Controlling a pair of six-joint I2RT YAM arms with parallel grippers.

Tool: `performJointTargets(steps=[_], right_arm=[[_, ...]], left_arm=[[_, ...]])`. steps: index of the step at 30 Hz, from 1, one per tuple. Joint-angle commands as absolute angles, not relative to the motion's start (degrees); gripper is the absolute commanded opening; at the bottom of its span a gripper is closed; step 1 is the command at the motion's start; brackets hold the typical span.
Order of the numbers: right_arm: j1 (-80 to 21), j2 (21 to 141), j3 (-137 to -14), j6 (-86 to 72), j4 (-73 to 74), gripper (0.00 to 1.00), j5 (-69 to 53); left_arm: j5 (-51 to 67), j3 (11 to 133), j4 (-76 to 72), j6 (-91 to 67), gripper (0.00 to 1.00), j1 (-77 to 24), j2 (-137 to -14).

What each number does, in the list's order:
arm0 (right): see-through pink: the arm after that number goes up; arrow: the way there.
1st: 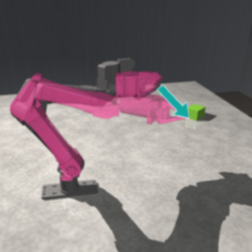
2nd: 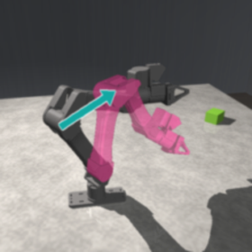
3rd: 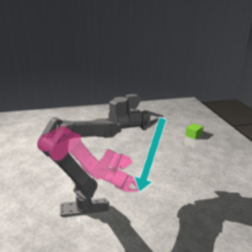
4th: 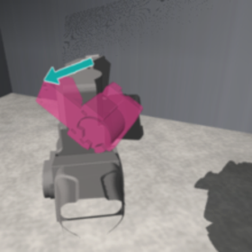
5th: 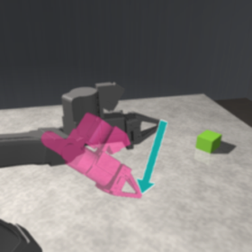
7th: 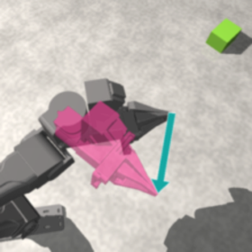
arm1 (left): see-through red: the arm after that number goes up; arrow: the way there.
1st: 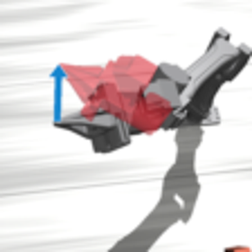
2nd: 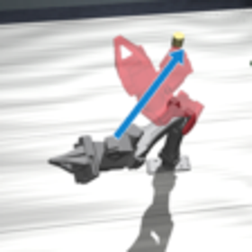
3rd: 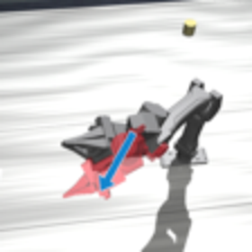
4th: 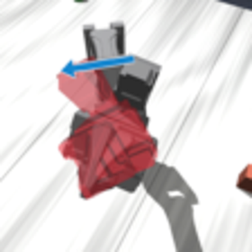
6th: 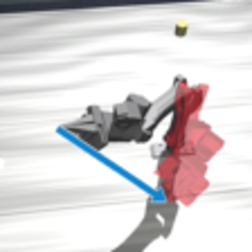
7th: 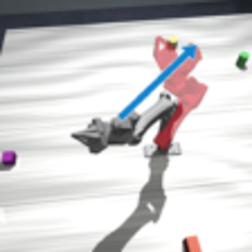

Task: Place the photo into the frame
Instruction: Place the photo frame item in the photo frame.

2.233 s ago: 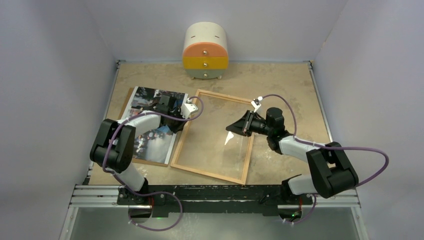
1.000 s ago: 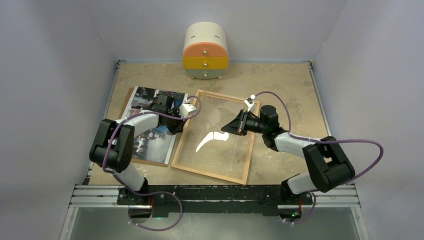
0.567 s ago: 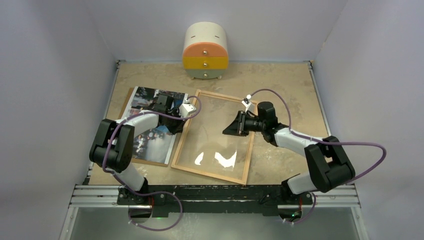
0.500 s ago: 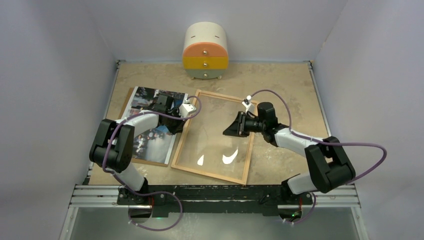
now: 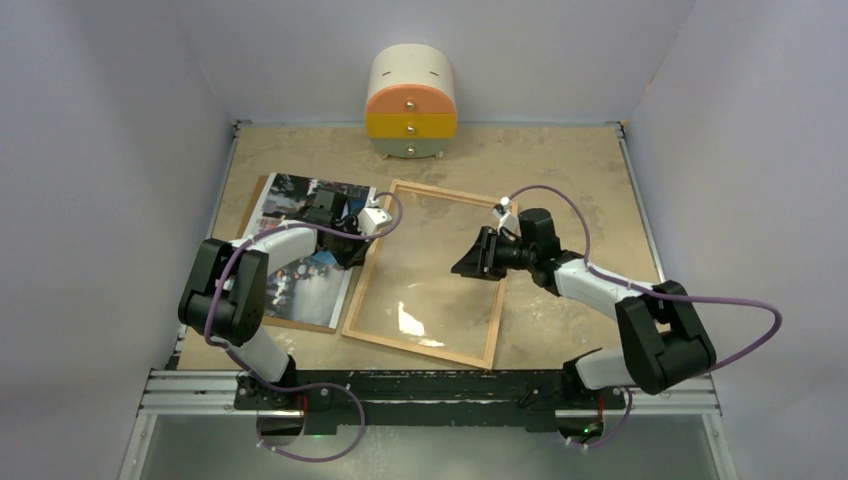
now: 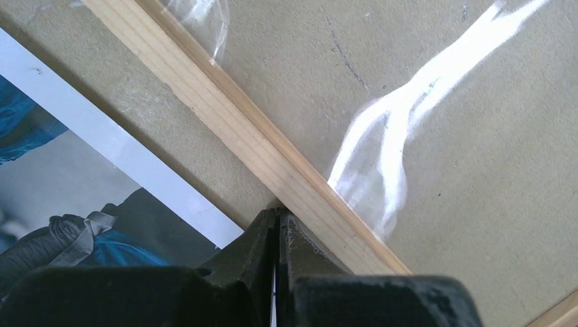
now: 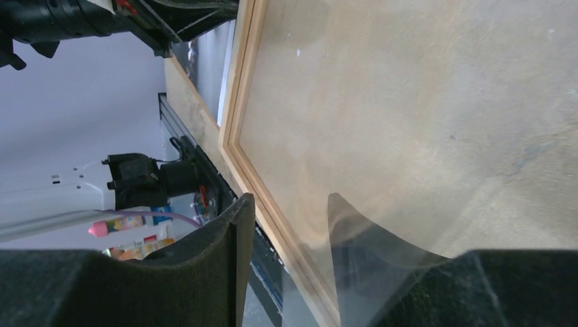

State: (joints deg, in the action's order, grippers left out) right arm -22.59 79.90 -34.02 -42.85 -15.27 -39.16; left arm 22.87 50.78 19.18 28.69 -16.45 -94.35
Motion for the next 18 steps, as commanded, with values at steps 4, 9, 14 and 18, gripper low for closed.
performJointTargets(steps=[4, 9, 14, 18], right_arm=[[-20.3, 76.4, -33.5, -40.2, -12.7, 0.48, -38.6], [-20.3, 78.0, -32.4, -41.0, -16.4, 0.49, -38.8], [-20.3, 79.5, -31.1, -43.9, -21.6, 0.51, -39.5], [-20.3, 78.5, -30.7, -43.3, -20.5, 0.51, -39.9]], left_arm=[[23.5, 50.7, 21.3, 29.1, 0.0, -16.3, -93.3], [23.7, 50.7, 21.2, 29.0, 0.0, -16.3, -93.4], [23.3, 50.4, 21.0, 29.2, 0.0, -16.3, -93.5], [23.3, 50.3, 21.0, 29.2, 0.0, -16.3, -93.4]])
